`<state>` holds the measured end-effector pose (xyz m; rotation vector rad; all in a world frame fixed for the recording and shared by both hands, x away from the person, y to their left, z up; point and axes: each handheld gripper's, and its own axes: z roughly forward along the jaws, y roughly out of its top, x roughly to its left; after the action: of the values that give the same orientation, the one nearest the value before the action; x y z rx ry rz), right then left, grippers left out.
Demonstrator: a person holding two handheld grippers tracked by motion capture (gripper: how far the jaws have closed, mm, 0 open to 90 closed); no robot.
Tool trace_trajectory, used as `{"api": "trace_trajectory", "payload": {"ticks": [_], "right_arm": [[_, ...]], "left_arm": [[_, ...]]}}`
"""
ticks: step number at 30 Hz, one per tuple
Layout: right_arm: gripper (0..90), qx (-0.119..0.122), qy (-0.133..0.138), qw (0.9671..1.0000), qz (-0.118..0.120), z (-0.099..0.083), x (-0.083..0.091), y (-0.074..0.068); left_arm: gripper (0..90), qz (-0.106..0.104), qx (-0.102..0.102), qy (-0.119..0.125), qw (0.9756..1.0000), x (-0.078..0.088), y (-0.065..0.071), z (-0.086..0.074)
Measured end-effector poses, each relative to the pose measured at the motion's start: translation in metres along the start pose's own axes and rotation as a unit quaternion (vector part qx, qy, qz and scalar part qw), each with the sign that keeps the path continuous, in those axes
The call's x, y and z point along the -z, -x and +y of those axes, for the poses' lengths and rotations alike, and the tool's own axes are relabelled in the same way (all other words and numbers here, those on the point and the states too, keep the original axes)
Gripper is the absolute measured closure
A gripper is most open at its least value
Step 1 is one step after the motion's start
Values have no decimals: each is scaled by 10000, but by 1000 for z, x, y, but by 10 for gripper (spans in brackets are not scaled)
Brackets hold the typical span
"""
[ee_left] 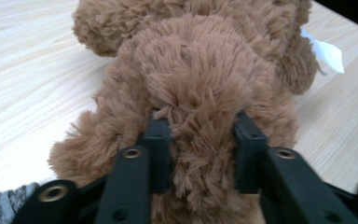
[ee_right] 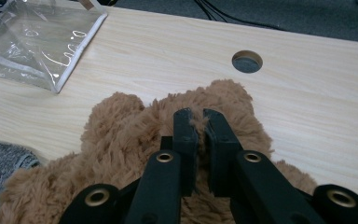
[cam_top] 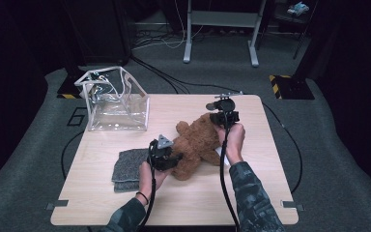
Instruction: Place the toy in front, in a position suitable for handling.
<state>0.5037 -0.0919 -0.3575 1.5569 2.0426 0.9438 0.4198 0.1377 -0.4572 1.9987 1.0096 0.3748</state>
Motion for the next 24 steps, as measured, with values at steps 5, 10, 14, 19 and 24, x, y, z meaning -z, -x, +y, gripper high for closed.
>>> {"api": "trace_trajectory", "payload": {"ticks": [5, 10, 14, 19, 24], "right_arm": [[846, 97, 87, 9999, -11, 5, 13, -1], [846, 129, 302, 9995, 36, 13, 33, 2], [846, 184, 397, 9990, 26, 20, 47, 1], [845, 234, 394, 9989, 23, 24, 52, 0], [845, 198, 284, 9994, 51, 23, 47, -1]], "left_arm": [[710, -102, -44, 63, 9999, 10, -11, 17], [709, -149, -100, 176, 9997, 21, -24, 42], [710, -260, -66, 87, 9996, 22, -39, 61], [714, -386, -54, -89, 9992, 16, -53, 75], [715, -380, -133, -351, 9986, 9, -66, 83]]}}
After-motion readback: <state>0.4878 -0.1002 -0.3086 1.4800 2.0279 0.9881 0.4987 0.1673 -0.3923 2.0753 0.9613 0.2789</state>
